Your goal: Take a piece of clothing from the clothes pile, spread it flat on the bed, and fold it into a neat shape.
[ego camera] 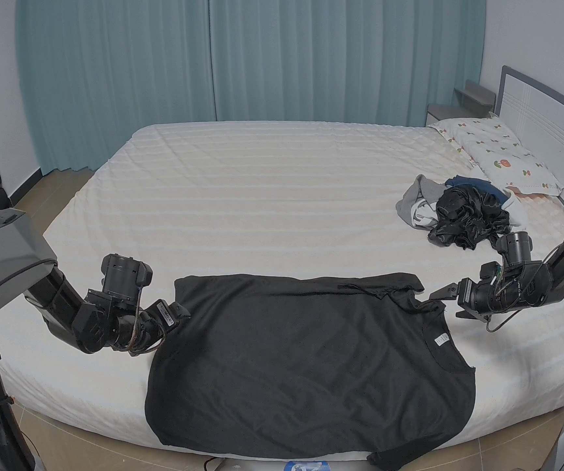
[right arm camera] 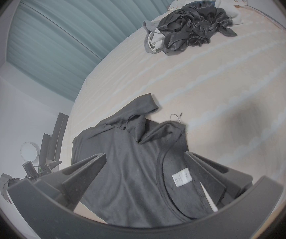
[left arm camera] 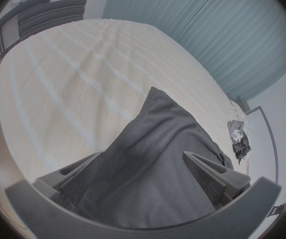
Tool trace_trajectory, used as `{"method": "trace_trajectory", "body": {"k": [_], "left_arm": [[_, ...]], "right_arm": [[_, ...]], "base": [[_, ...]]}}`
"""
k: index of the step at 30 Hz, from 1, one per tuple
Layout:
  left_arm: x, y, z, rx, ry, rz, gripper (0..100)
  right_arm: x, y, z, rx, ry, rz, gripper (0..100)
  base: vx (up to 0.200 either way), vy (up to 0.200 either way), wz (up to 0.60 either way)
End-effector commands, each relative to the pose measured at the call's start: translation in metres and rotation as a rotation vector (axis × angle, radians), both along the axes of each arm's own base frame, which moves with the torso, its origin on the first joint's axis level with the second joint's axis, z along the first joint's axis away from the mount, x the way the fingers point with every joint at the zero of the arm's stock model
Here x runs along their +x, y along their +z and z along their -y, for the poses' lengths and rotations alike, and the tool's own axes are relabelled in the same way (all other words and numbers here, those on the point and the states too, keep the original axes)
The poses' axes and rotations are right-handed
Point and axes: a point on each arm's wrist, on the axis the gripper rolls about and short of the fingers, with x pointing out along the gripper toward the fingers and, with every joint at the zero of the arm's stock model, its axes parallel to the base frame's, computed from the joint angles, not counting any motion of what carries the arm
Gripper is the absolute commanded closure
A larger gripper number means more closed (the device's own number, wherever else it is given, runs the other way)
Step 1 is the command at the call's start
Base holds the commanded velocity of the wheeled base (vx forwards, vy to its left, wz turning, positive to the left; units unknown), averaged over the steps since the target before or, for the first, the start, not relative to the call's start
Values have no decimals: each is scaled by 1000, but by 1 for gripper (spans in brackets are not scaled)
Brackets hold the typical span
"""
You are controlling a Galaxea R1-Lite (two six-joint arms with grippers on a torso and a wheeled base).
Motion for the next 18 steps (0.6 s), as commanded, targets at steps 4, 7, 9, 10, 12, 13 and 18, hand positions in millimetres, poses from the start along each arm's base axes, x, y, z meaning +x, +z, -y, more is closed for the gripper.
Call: {"method": "trace_trajectory", "body": {"k": [4,7,9,10,12,13,18], "left_arm": [[23,0,-12,-8,50,35,0],[35,-1,-17,-12,70,55,0],[47,-3,-21,-14,85,70,0],[53,-4,-21,-15,88,74,0],[68,-11,-22,-16,95,88,0],[75,-13,-22,-17,98,94,0],[96,-24,-22,-20,98,117,0]], "right_arm": [[0,-12,-5,15,1,-23,0],[0,-11,-7,16,3,-9,0],[0,-10,-7,15,3,-6,0],[0,-10,-7,15,3,-6,0],[0,-10,-7,15,3,-6,0],[0,-10,-7,15,3,-3,0],[0,-11,-6,14,0,-6,0]], "base": [[0,0,0],[0,0,0],[0,0,0],[0,0,0],[0,0,0],[0,0,0],[0,0,0]]}}
